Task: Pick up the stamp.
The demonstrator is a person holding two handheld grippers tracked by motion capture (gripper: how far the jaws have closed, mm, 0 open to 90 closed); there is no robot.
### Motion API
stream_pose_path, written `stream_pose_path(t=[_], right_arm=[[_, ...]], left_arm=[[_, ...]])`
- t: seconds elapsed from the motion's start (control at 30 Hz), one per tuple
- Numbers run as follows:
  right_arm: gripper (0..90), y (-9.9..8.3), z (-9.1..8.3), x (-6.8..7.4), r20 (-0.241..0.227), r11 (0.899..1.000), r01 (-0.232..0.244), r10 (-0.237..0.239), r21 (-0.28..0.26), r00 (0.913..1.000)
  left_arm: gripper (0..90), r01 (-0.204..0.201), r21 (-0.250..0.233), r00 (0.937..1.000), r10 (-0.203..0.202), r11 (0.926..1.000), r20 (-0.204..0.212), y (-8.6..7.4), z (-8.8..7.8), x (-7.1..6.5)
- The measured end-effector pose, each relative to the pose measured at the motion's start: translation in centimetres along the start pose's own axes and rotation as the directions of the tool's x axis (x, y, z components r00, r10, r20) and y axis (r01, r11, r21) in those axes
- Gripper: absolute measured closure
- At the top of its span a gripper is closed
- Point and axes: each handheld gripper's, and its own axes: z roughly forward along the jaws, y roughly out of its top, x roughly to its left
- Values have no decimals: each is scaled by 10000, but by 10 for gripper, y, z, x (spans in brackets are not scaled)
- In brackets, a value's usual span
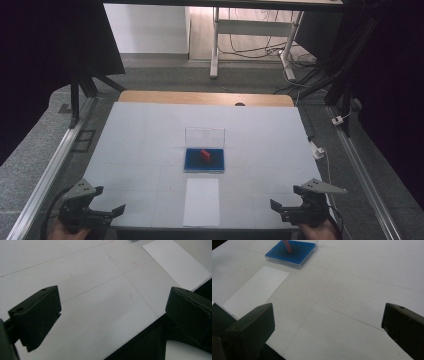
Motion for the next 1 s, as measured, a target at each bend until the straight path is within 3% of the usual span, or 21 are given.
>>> stream_pose_path(t=[0.23,0.47,0.77,1.0], right_arm=[[0,0,2,5,-52,9986,466,-465,265,9989],[0,1,4,7,-96,9964,703,-699,475,9975],[0,1,4,7,-415,9958,784,-764,482,9962],[0,5,3,12,-430,9918,1201,-1182,446,9921]], left_arm=[[3,-286,94,9995,287,9995,-118,0,1,-3],[0,-199,35,9996,199,9998,-191,0,1,-3],[0,-191,142,9996,194,9997,-197,1,2,-2],[0,-380,360,9987,392,9986,-318,1,4,-5]])
